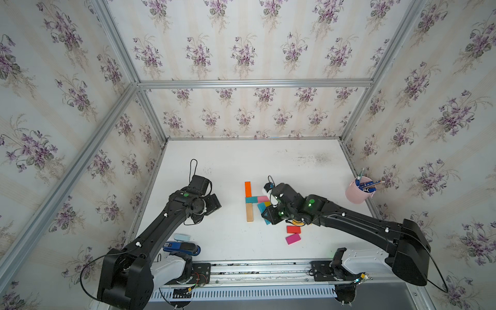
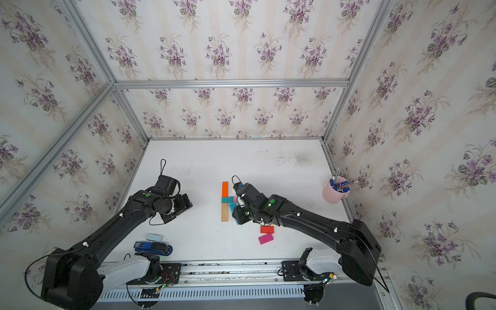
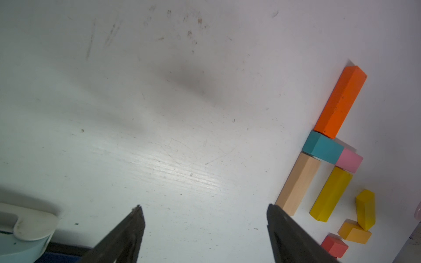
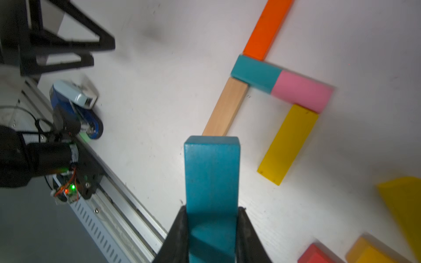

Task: Assemble the letter h with building blocks
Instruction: Place the building block at the center of the board.

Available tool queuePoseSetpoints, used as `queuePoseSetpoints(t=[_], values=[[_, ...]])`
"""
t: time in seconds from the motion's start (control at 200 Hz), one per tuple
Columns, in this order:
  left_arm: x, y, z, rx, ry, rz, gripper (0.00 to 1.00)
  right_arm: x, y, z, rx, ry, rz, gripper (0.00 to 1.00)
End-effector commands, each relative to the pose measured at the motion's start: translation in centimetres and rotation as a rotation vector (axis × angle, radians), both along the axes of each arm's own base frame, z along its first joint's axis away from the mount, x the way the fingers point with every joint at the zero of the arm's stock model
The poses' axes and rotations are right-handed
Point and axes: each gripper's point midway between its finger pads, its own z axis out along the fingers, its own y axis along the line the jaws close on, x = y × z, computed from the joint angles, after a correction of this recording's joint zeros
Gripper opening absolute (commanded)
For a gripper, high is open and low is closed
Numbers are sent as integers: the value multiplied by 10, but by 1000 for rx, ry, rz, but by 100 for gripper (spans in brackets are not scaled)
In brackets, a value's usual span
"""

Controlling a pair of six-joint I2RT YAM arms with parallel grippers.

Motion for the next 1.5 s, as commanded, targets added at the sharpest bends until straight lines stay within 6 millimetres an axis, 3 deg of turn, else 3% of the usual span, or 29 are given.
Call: queuePoseSetpoints(t=[0.0, 0.095, 0.185, 0.34, 0.504, 0.754, 0.929, 0.999, 1.084, 1.124, 1.394, 1.494], values=[[3, -2, 4, -9, -8, -11, 86, 44, -21, 8, -13, -18, -195, 0], [4, -4, 4, -13, -6, -16, 86, 82, -50, -13, -94, 50, -378, 0], [4, -4, 5, -13, -8, -23, 86, 108, -72, -46, -183, 106, -481, 0], [2, -4, 2, -11, 0, -32, 86, 137, -81, -81, -262, 119, -529, 0], [0, -3, -1, -6, 3, -33, 86, 148, -82, -108, -314, 133, -520, 0], [-1, -3, -5, -7, 12, -31, 86, 152, -73, -121, -319, 132, -442, 0], [0, -4, -6, -8, 13, -32, 86, 151, -81, -130, -372, 131, -435, 0], [1, -4, -7, -9, 15, -31, 86, 150, -81, -134, -386, 141, -427, 11], [1, -4, -8, -10, 18, -32, 86, 149, -82, -137, -395, 149, -425, 34], [0, -4, -8, -10, 20, -31, 86, 148, -82, -137, -395, 150, -429, 40], [1, -5, -6, -14, 15, -31, 86, 154, -81, -128, -403, 153, -438, 42], [0, -5, -5, -17, 10, -33, 86, 158, -78, -120, -397, 142, -434, 51]])
